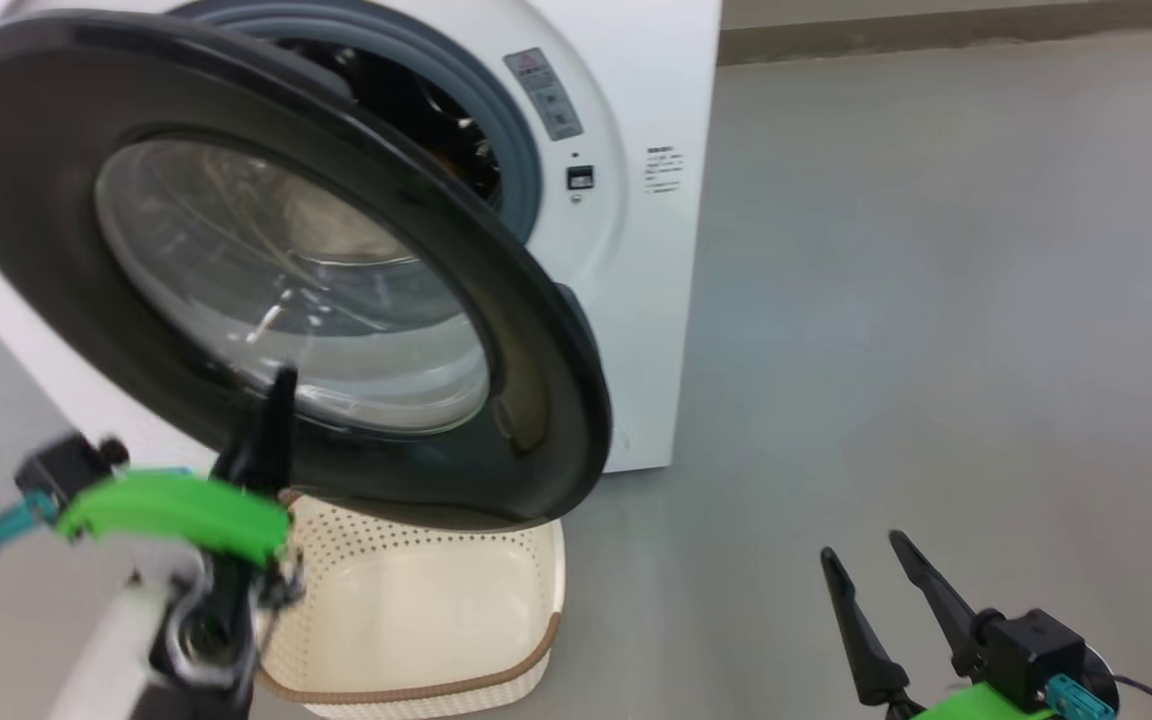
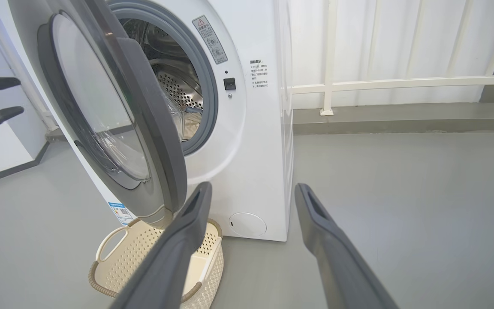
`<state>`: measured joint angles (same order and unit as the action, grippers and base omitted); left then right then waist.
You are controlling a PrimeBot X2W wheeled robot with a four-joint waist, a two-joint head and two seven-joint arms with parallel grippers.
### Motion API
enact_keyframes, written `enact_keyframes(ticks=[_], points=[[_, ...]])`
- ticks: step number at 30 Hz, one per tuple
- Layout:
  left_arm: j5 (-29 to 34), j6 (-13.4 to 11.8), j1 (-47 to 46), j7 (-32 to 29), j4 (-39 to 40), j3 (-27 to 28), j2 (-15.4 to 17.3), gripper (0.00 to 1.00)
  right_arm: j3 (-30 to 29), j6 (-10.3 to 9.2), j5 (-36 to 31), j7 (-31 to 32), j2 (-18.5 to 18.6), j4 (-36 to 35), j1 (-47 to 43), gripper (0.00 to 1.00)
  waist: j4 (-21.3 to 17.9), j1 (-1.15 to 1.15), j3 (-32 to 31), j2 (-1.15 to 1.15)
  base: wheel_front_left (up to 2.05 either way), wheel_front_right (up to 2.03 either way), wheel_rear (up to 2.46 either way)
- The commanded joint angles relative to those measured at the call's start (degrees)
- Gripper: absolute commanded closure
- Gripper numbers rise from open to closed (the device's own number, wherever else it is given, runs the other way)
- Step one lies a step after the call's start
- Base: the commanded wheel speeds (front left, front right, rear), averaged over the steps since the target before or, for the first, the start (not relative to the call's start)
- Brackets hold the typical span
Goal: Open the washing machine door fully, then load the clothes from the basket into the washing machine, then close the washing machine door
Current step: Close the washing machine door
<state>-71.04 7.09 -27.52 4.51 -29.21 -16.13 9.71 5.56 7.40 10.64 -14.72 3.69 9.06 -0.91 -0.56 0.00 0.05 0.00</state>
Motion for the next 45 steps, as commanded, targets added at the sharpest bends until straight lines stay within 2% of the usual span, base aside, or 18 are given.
enact_keyframes(ticks=[1,5,9,13,14,18,27,33,40,41,42,44,45], points=[[4.0,0.4,1.2,3.0,2.2,-0.3,3.3,0.0,0.9,0.09,-0.4,-0.3,0.2,-1.6,0.2,0.0,1.5,0.0,-0.3,0.0,0.0,0.0,0.0],[11.7,-0.6,5.0,8.2,2.1,-2.8,5.3,0.0,0.9,0.09,-0.5,-0.3,0.1,-1.7,0.2,0.0,2.5,0.0,-0.4,0.0,0.0,0.0,0.0],[17.9,-3.5,8.9,10.2,3.4,-2.0,6.1,0.0,0.9,0.09,-0.7,-0.3,0.1,-1.9,0.3,0.0,3.2,0.0,-0.4,0.0,0.0,0.0,0.0],[25.1,-6.0,14.2,10.4,8.0,1.8,5.1,0.0,0.7,0.09,-0.8,-0.3,0.0,-2.0,0.2,0.0,3.6,0.0,-0.4,0.0,0.0,0.0,0.0],[25.1,-6.0,14.2,10.4,8.0,1.8,5.1,0.0,0.7,0.09,-0.8,-0.3,0.0,-2.0,0.2,0.0,3.6,0.0,-0.4,0.0,0.0,0.0,0.0],[33.2,-6.7,20.3,10.5,12.6,6.1,3.1,0.0,0.5,0.09,-0.8,-0.3,0.0,-2.1,0.1,0.0,3.9,0.0,-0.5,0.0,0.0,0.0,0.0],[43.8,-4.7,29.8,10.5,17.6,14.0,-2.2,0.0,0.3,0.09,-0.6,-0.3,-0.1,-2.3,-0.2,0.0,3.5,0.0,-1.3,0.0,0.0,0.0,0.0],[47.2,-3.1,32.1,10.5,18.6,17.5,-4.6,0.0,-0.1,0.09,-0.5,-0.3,0.0,-2.3,-0.6,0.0,3.7,0.0,-1.6,0.0,0.0,0.0,0.0],[49.3,-1.8,32.5,10.5,18.6,19.8,-5.9,0.0,-0.3,0.09,-0.5,-0.3,0.0,-2.4,-0.4,0.0,4.0,0.0,-1.8,0.0,0.0,0.0,0.0],[49.5,-1.7,32.5,10.5,18.6,20.0,-6.0,0.0,-0.3,0.09,-0.5,-0.3,0.0,-2.4,-0.4,0.03,4.1,0.0,-1.7,0.0,0.0,0.0,0.0],[49.6,-1.5,32.4,10.5,18.5,20.3,-6.1,0.0,-0.3,0.09,-0.5,-0.3,0.0,-2.4,-0.4,0.16,4.1,0.0,-1.7,0.0,0.0,0.0,0.0],[50.0,-1.3,32.4,10.5,18.5,20.6,-6.3,0.0,-0.2,0.09,-0.4,-0.3,-0.1,-2.2,-0.4,1.0,4.2,0.0,-1.7,0.0,0.0,0.0,0.0],[50.2,-1.2,32.3,10.5,18.5,20.8,-6.3,0.0,-0.1,0.09,-0.4,-0.3,-0.1,-2.2,-0.3,1.0,4.2,0.0,-1.7,0.0,0.0,0.0,0.0]])
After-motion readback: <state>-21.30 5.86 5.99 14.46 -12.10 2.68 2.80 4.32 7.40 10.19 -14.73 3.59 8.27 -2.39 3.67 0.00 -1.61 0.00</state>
